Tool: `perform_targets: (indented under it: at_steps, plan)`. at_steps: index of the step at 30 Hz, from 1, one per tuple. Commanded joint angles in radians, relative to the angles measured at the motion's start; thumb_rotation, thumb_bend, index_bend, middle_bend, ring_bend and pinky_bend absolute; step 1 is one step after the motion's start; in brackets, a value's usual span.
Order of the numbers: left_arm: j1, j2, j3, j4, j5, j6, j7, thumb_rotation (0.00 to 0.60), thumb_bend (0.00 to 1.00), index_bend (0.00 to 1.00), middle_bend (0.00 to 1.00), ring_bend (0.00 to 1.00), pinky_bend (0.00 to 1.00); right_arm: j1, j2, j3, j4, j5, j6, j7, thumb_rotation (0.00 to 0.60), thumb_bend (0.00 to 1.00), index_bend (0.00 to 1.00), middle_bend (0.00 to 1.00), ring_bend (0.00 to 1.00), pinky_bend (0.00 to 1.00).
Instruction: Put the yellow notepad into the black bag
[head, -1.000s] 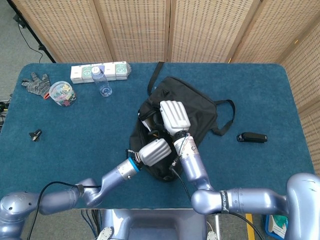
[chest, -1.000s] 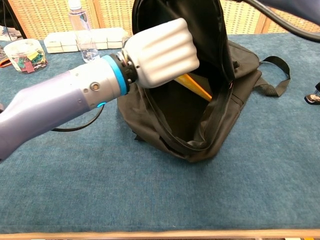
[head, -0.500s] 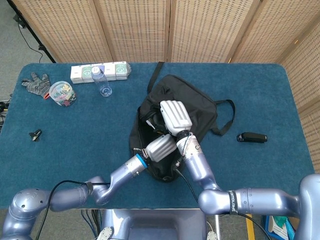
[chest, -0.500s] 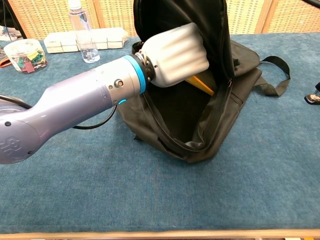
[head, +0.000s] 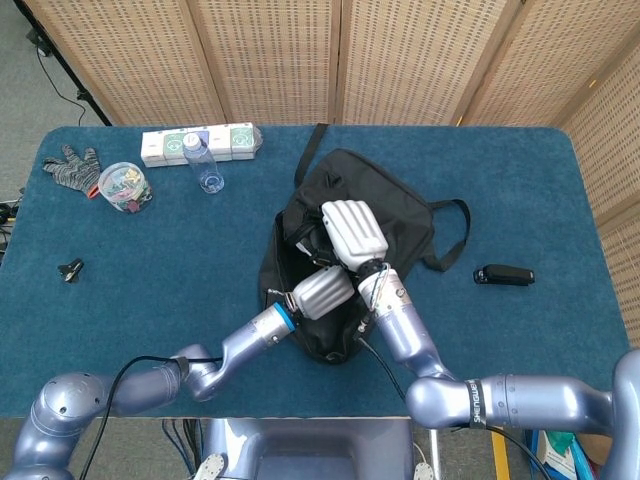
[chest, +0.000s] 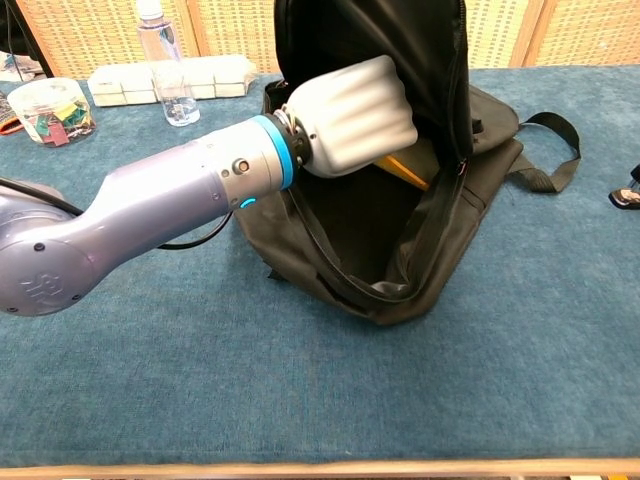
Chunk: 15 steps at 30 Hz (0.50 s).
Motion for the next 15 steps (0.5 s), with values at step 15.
perform_targets:
  at_steps: [15]
  plan:
    - [0.073, 0.158, 0.144, -0.096, 0.126, 0.176, -0.233, 0.600, 0.00, 0.00, 0.00, 0.00, 0.42, -0.005, -0.002, -0.039, 0.104, -0.022, 0.001, 0.024, 0.600, 0.64, 0.58, 0.56, 0.55, 0.85]
